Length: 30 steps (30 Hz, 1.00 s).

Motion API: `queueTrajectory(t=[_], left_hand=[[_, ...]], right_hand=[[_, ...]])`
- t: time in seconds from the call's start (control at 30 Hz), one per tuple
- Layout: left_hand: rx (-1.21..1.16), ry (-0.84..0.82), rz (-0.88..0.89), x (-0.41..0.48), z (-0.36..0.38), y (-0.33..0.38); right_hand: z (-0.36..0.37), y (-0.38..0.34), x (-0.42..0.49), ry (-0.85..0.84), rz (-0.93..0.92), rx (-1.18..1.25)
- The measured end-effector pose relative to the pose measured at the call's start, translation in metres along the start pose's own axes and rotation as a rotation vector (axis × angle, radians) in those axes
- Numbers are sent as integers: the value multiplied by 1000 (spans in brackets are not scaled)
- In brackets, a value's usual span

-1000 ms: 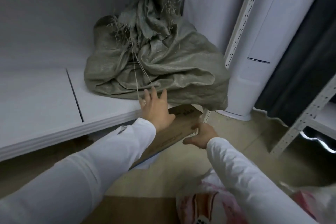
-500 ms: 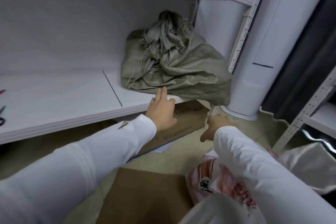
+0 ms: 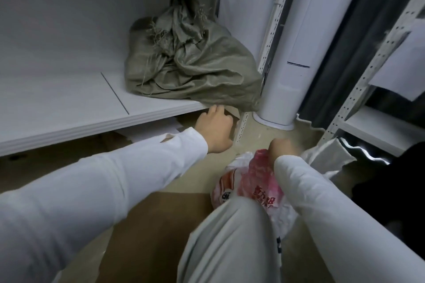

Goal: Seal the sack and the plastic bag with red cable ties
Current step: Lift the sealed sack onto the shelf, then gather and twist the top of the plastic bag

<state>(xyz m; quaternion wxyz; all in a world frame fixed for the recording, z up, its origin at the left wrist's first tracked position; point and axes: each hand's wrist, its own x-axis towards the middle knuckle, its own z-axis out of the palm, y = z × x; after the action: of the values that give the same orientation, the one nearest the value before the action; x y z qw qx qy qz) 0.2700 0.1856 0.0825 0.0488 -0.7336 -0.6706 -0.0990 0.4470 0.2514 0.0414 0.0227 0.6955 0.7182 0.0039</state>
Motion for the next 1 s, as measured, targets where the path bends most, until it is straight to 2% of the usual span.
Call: queueTrajectory(t=[0.2, 0.4, 0.53, 0.8, 0.9, 1.0], left_hand=[[-42, -29, 17, 6, 23, -3], [-177, -55, -163, 2, 37, -48], [-260, 45, -346, -15, 30, -99], [-45, 126, -460, -95, -1, -200], [-45, 169, -527, -137, -7, -230], [-80, 209, -646, -179, -5, -255]], right_hand=[[2, -31, 19, 168, -134, 150], [-21, -119, 3, 281, -486, 182], [-27, -182, -11, 277, -670, 297], [-27, -279, -60, 220, -1014, 407], [-28, -312, -84, 181, -1147, 442], [-22, -339, -108, 140, -1196, 469]])
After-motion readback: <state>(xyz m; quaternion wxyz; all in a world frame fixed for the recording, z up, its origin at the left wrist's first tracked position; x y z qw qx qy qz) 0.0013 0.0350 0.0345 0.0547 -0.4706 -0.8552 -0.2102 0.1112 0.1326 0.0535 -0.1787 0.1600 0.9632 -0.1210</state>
